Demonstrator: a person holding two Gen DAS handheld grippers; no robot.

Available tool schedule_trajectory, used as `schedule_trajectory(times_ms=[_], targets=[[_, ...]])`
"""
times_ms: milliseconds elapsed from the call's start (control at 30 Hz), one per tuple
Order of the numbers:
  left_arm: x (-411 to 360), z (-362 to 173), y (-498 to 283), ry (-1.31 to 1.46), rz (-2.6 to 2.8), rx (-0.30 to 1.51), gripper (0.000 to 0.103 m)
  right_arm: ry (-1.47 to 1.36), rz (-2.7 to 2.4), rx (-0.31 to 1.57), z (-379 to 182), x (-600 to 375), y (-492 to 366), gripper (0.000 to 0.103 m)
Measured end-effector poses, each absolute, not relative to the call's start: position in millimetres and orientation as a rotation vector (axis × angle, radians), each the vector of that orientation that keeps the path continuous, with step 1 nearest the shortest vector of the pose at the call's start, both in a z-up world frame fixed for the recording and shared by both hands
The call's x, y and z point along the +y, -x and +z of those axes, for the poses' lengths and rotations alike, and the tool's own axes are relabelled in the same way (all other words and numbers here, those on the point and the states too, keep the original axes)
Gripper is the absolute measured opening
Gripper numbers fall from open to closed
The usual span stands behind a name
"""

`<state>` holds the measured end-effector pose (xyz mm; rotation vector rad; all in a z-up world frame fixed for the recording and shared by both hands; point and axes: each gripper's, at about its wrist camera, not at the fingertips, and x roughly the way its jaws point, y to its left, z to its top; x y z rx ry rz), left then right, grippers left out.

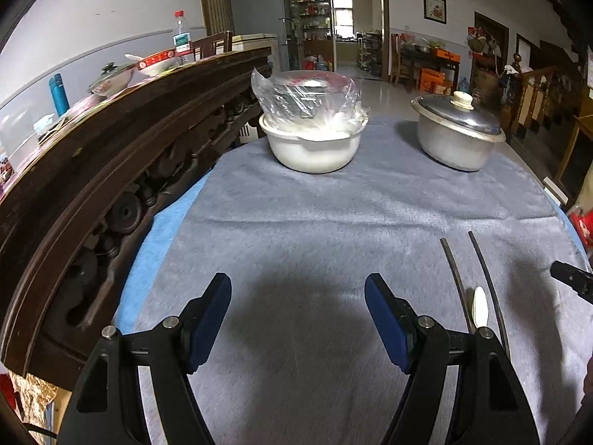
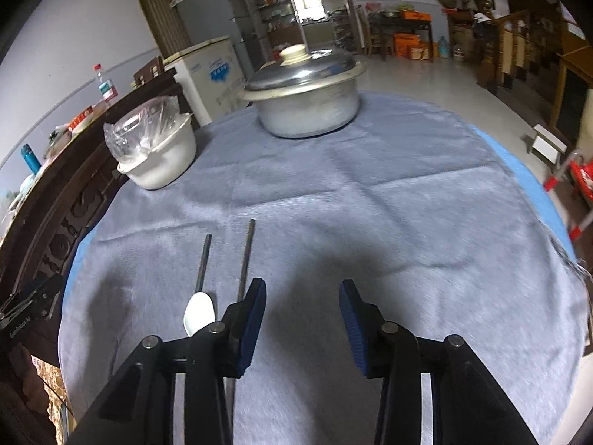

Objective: Organize utensils
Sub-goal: 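Close the right gripper on a chopstick while the left gripper closes on another chopstick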

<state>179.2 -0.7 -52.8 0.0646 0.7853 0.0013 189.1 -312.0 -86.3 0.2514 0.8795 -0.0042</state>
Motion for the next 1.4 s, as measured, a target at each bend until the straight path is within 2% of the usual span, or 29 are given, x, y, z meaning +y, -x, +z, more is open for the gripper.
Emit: schedule_trajectory(times_ms=[233, 400, 567, 833, 933, 1000, 1233, 1400], targets=[[-7, -62, -194, -0.072, -0.011, 0.800, 0.075, -0.255, 0.053, 0.924, -99, -296, -225, 0.036], [-13, -70, -203, -0.069, -0.037, 0.828, 0.075, -0.304, 0.087, 0.945, -110, -291, -244, 0.027], [-25, -78, -222, -0.040, -0.115, 0.881, 0.075, -0.344, 0.107, 0.955, -119, -285, -263, 0.026], [-44, -91, -250, 0.034, -0.227, 0.972, 0.075, -0.217, 0.043, 1.021, -142, -256, -300, 0.022], [-53, -94, -257, 0.054, -0.275, 1.005, 0.075, -0.148, 0.010, 1.015, -142, -249, -304, 0.015], [-60, -97, -261, 0.062, -0.304, 1.027, 0.075, -0.108, -0.004, 1.022, -143, -247, -304, 0.007], [-95, -109, -275, 0.063, -0.393, 1.097, 0.071, -0.164, 0.023, 1.039, -145, -274, -283, 0.007], [-129, -127, -296, 0.035, -0.425, 1.179, 0.047, -0.260, 0.043, 1.049, -147, -301, -262, 0.007]])
